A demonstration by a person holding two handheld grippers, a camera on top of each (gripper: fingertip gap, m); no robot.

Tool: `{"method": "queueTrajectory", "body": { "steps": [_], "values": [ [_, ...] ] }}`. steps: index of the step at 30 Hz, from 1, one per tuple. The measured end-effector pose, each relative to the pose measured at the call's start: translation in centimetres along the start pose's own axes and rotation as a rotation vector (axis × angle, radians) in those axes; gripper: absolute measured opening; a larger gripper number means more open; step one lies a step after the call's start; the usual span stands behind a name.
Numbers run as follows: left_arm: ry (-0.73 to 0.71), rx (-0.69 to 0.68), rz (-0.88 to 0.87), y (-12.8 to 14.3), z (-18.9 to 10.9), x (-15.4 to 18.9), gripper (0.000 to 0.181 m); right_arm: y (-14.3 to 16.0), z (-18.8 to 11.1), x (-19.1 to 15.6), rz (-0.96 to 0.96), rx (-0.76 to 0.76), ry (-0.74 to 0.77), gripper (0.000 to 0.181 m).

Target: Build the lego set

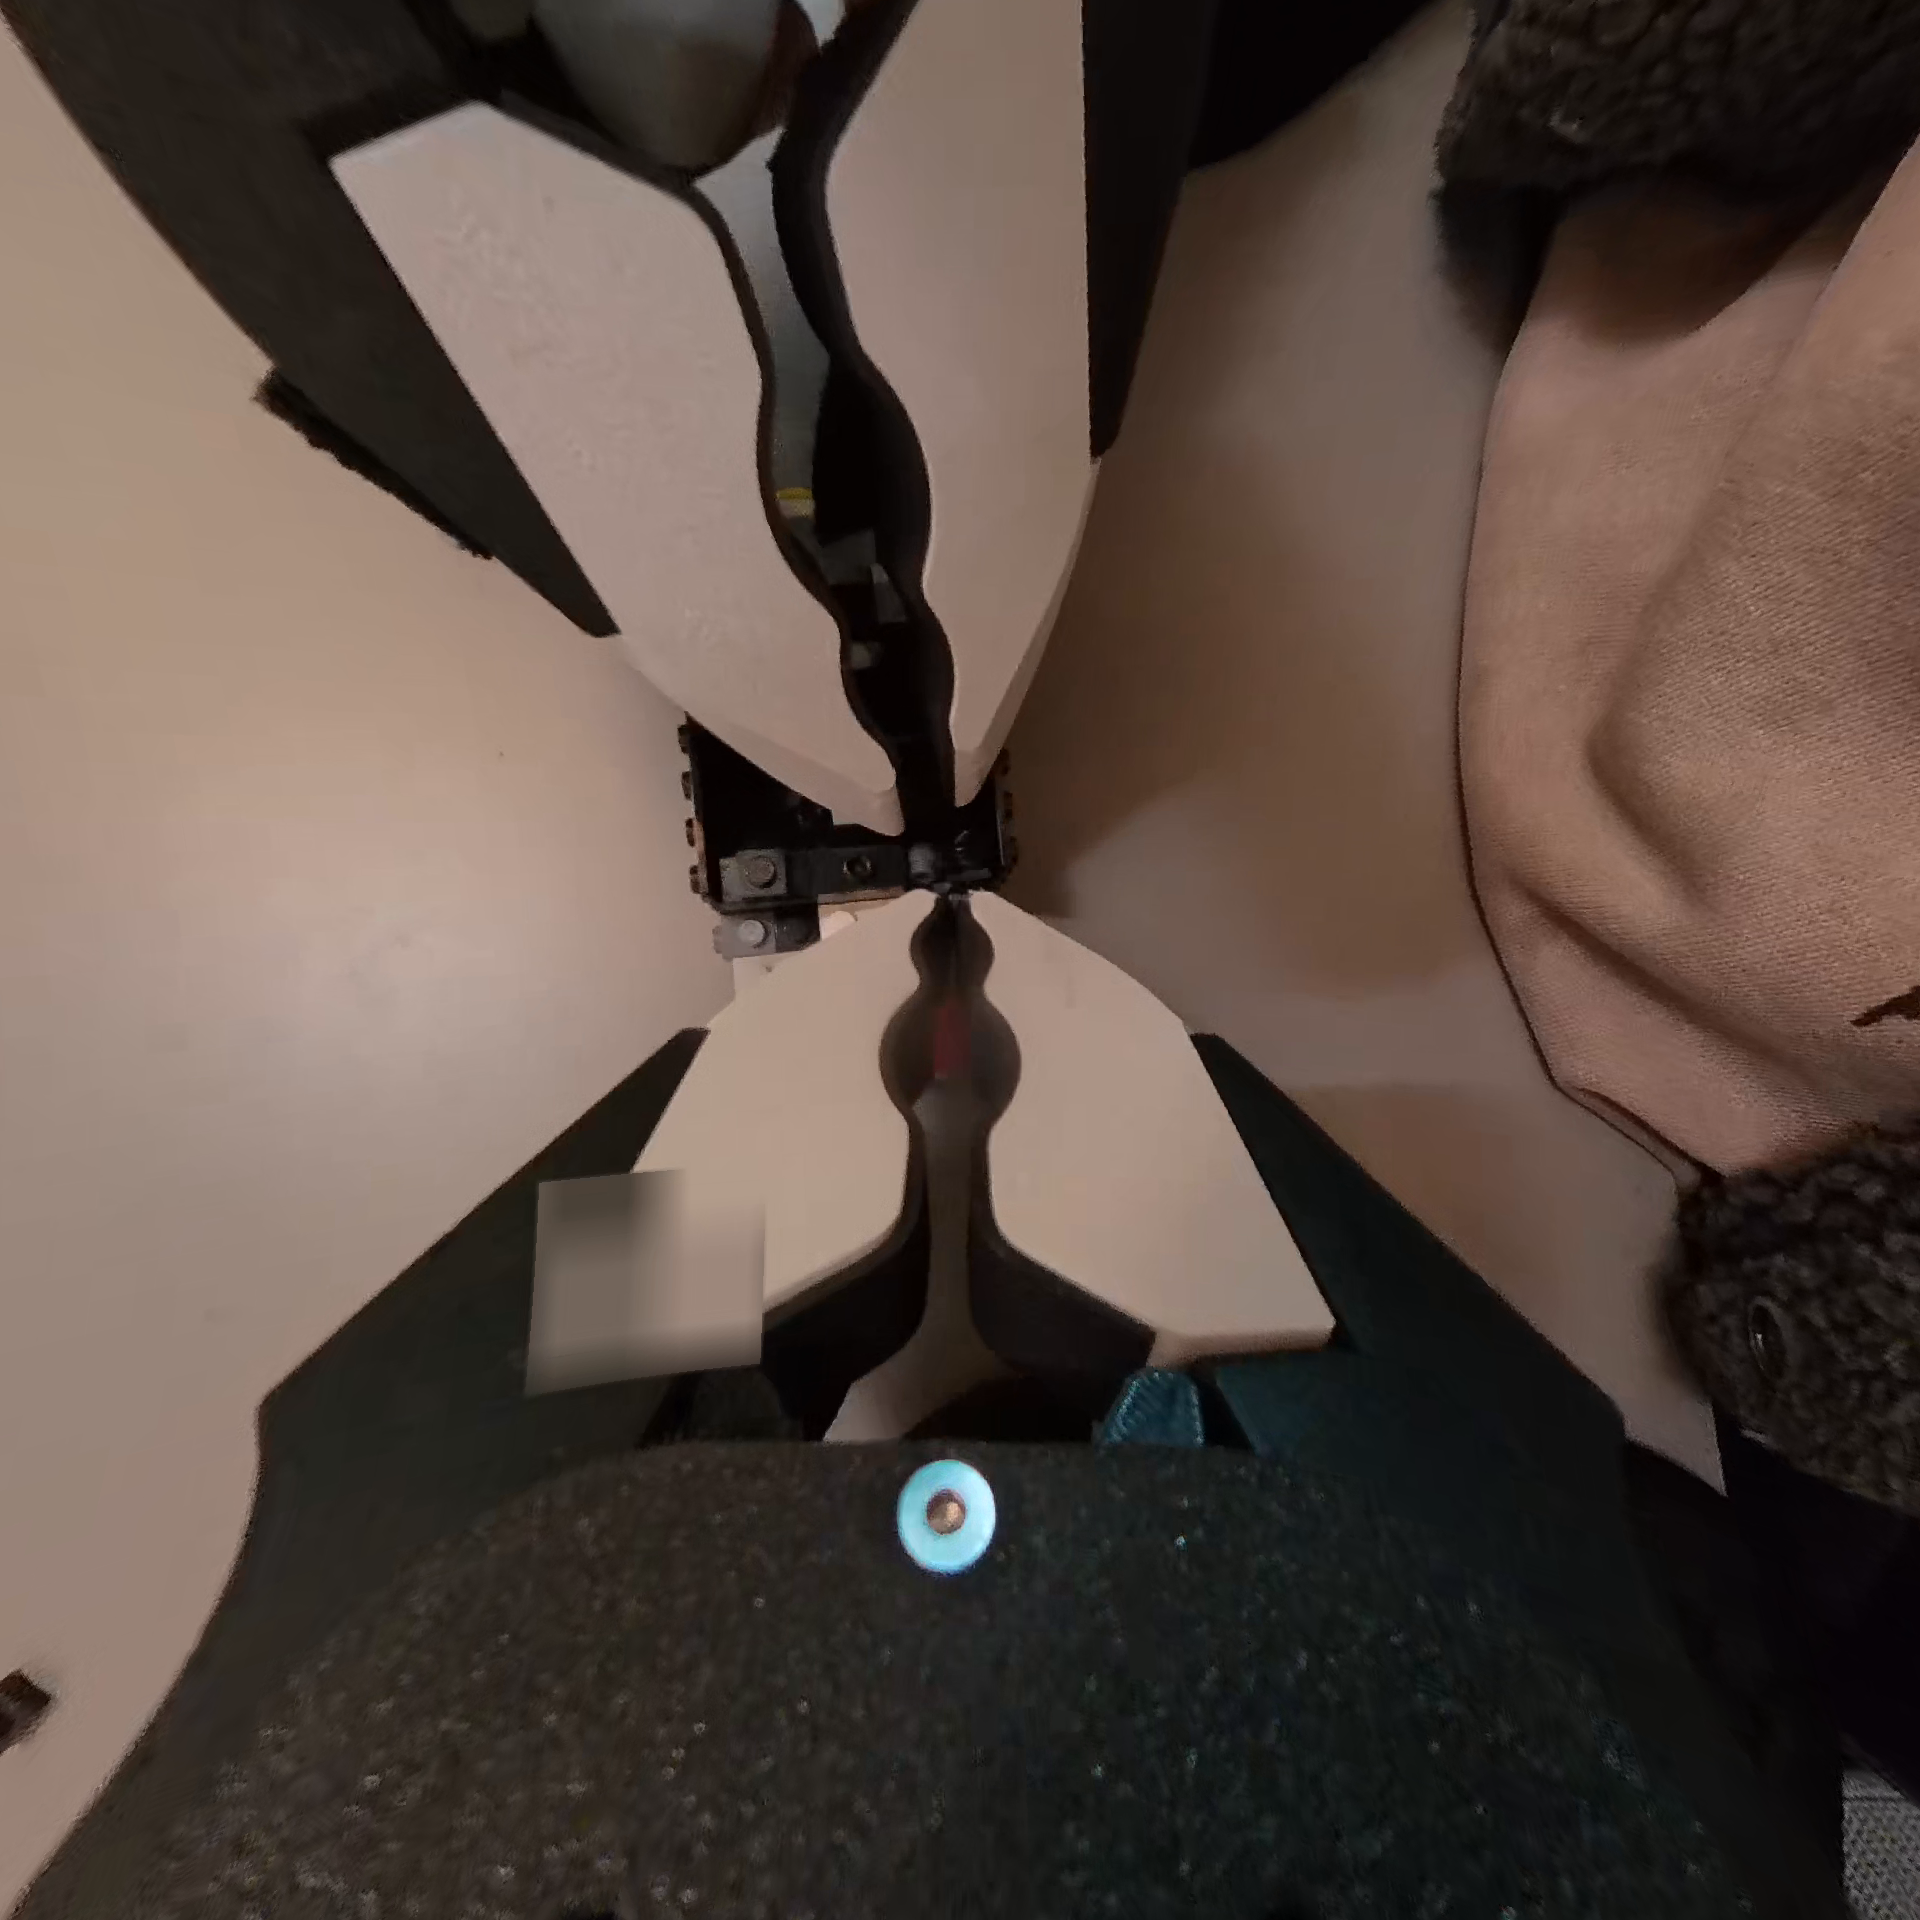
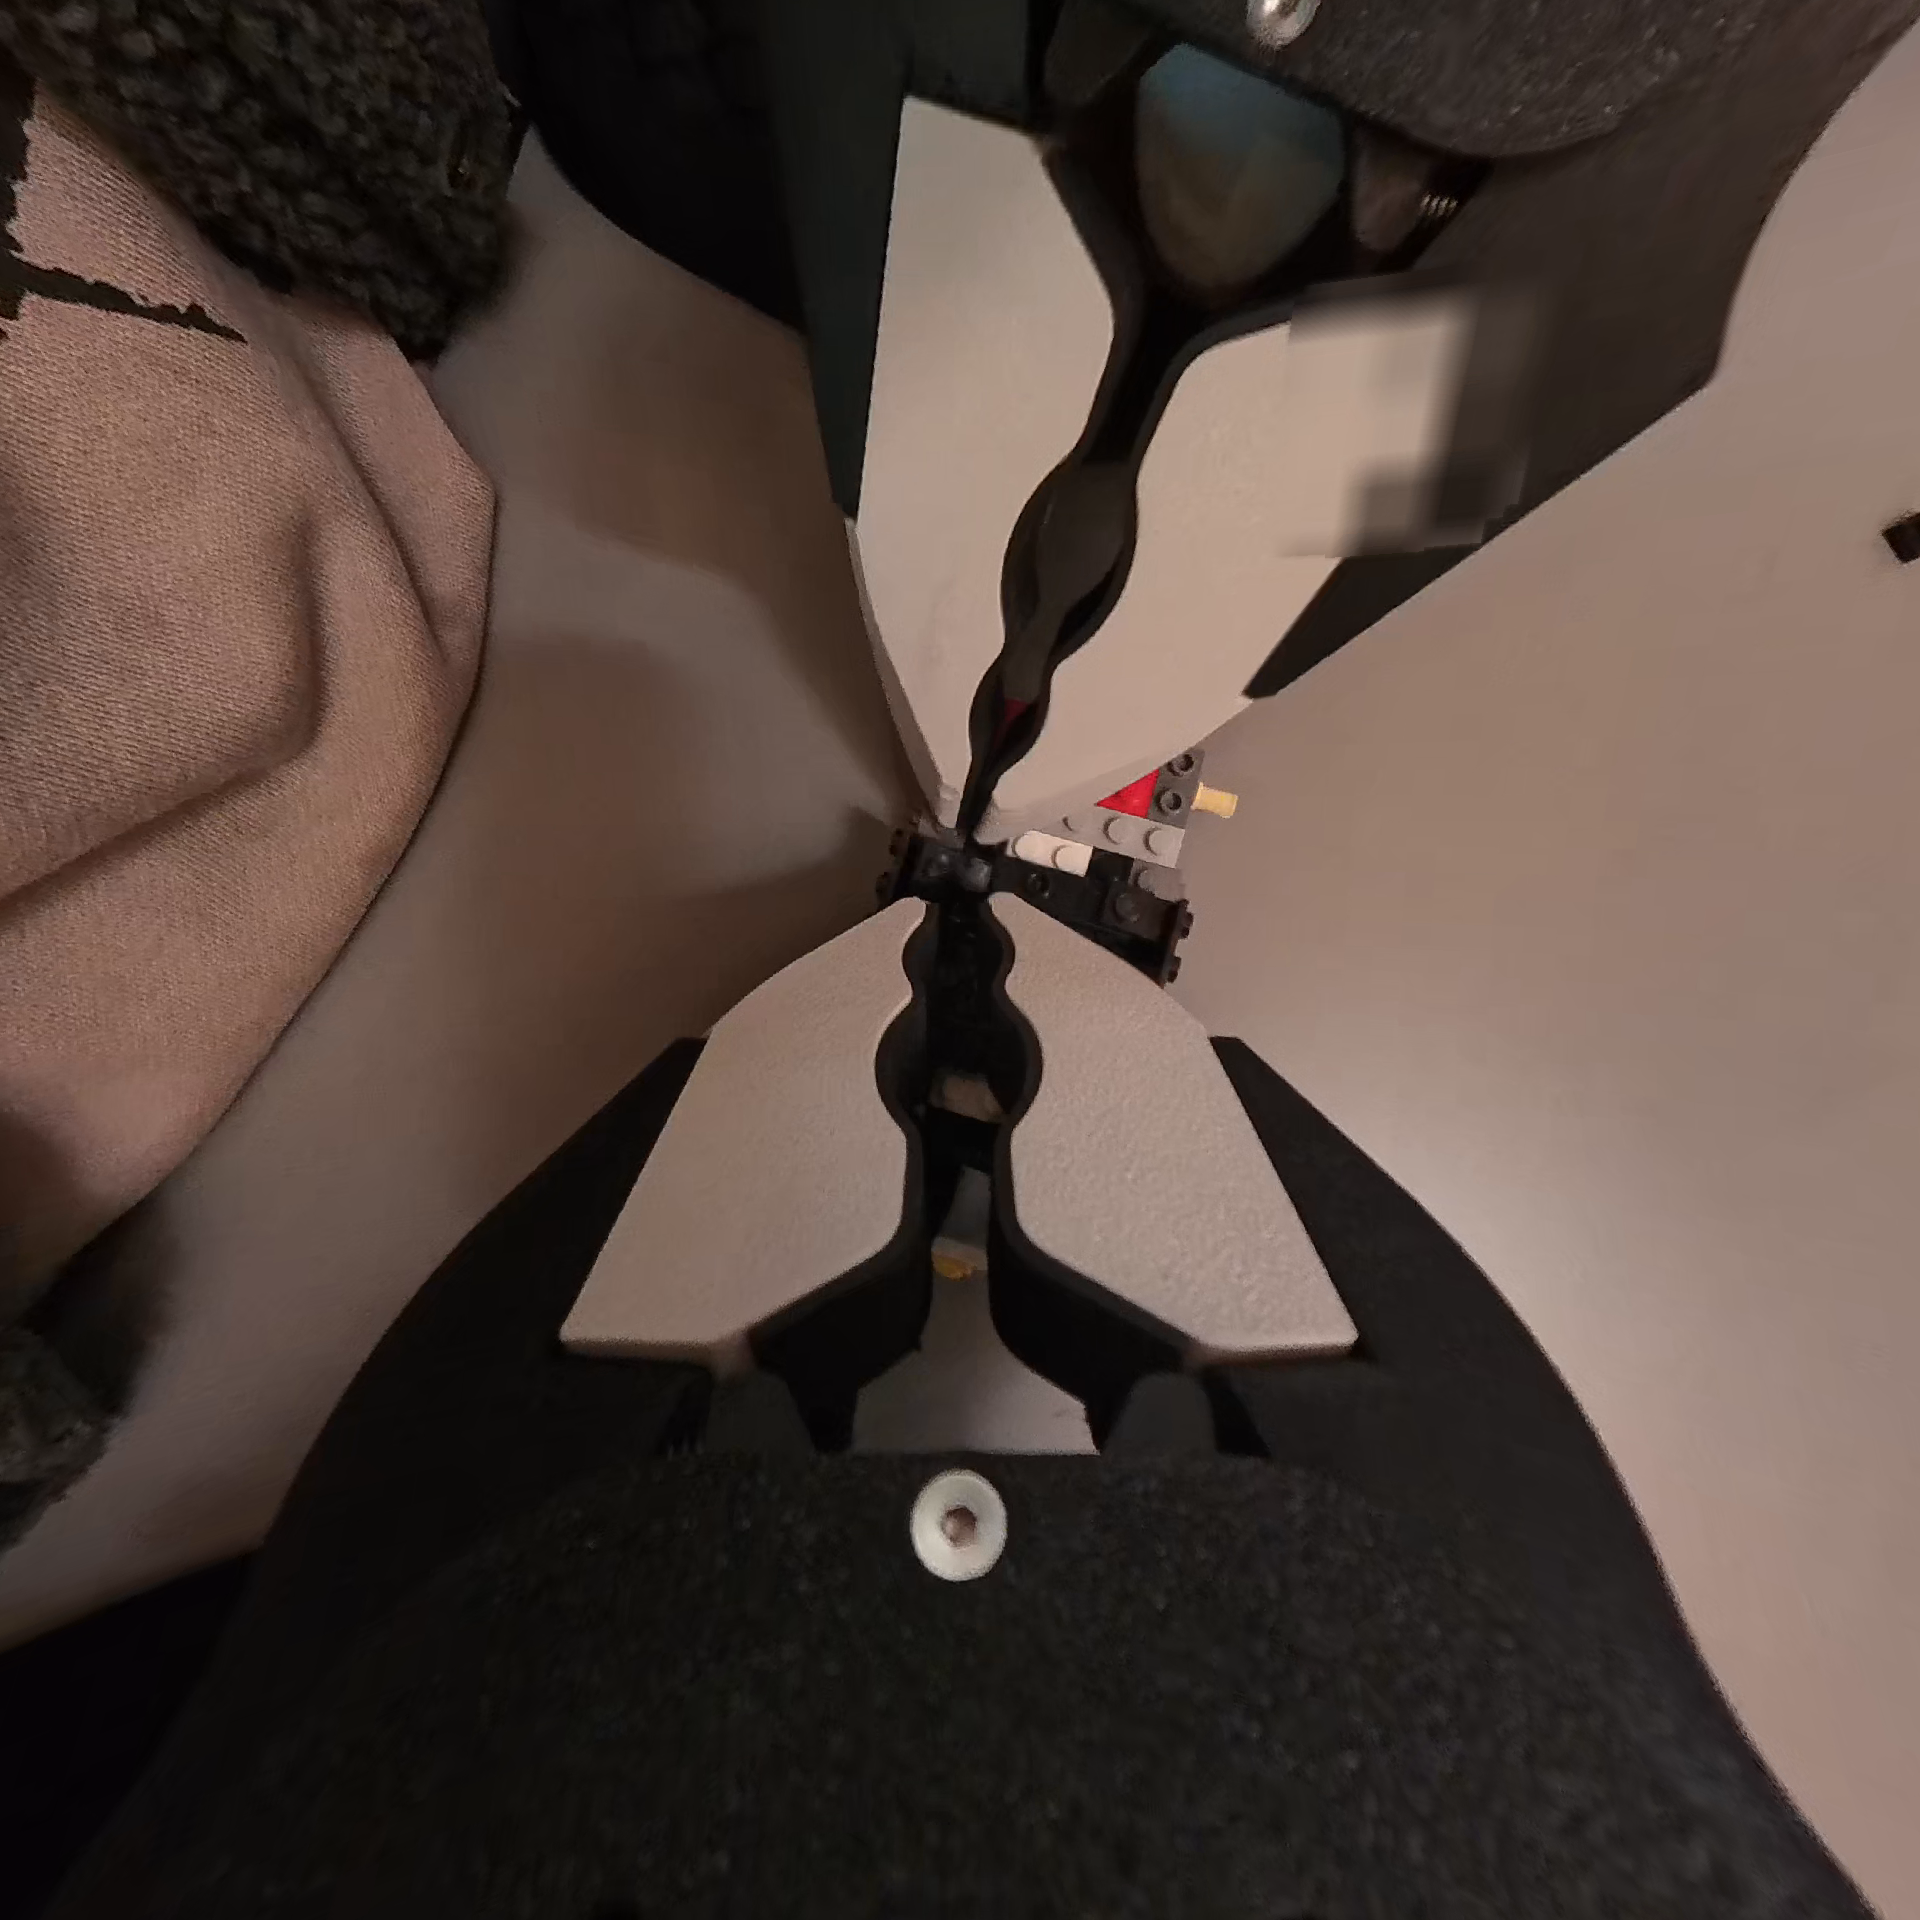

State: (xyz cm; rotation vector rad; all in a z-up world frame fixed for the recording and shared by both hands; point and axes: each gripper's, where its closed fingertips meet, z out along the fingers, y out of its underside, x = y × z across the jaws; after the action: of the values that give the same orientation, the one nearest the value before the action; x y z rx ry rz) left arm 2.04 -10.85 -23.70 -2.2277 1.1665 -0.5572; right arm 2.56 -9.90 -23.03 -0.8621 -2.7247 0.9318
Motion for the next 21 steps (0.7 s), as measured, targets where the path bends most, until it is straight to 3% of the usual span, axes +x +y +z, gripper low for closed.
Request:
{"method": "queueTrajectory", "body": {
  "steps": [13,21],
  "values": [
    [-0.024,0.120,-0.008,-0.48,-0.19,0.14,0.004,-0.39,0.22,-0.31,0.069,-0.078,-0.018,0.003],
    [-0.058,0.113,0.046,-0.23,0.06,0.34,0.005,-0.86,0.50,-0.44,0.082,-0.111,-0.025,0.002]
  ]
}}
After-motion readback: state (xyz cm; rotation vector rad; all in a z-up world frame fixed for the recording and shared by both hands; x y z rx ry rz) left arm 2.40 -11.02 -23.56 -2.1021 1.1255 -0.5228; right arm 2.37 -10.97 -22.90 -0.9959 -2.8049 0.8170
